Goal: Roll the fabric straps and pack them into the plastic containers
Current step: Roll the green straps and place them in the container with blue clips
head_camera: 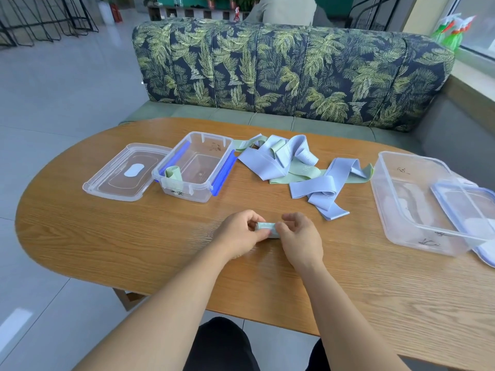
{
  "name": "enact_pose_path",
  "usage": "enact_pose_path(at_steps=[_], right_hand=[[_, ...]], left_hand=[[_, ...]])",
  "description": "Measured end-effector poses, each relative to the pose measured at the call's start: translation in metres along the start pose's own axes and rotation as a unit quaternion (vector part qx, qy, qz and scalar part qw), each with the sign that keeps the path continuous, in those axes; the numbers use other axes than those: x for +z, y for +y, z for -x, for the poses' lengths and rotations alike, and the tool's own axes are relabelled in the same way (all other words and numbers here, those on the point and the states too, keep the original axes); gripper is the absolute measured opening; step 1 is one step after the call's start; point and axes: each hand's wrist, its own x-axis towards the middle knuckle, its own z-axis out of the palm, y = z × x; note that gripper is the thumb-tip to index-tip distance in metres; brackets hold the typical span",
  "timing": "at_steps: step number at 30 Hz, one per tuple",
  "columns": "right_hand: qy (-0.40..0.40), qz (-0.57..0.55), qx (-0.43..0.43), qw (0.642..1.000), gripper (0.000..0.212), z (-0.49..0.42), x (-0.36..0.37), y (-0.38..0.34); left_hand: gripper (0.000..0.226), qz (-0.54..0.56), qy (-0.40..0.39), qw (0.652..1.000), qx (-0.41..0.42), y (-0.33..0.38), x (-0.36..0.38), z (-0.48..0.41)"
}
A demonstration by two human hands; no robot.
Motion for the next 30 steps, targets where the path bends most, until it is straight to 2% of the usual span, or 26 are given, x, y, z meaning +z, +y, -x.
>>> enact_pose_path(at_steps=[3, 8, 15, 20, 25, 30], right_hand=[[-0.037, -0.007, -0.041, 0.998, 0.029, -0.001, -0.001, -0.005], [-0.103, -0.149, -0.024, 0.983, 0.026, -0.004, -0.007, -0.014], [-0.148, -0.262, -0.047, 0.952, 0.020, 0.005, -0.001, -0.028], [-0.169, -0.211, -0.073, 0.960, 0.025, 0.013, 0.001, -0.032], [-0.202, -0.079, -0.123, 0.968, 0.037, 0.016, -0.011, -0.042], [-0.232, -0.072, -0.125, 0.962, 0.024, 0.018, -0.023, -0.061]], left_hand=[[0.015, 0.044, 0.004, 0.999, 0.013, 0.000, -0.002, 0.001], [0.021, 0.125, 0.010, 0.991, 0.042, 0.002, -0.015, 0.007], [0.051, 0.251, 0.106, 0.961, 0.055, 0.009, -0.021, 0.026], [0.054, 0.265, 0.130, 0.953, 0.073, 0.010, -0.022, 0.035], [0.058, 0.173, 0.142, 0.967, 0.123, 0.010, -0.023, 0.037], [0.064, 0.089, 0.128, 0.975, 0.158, 0.018, -0.030, 0.044]])
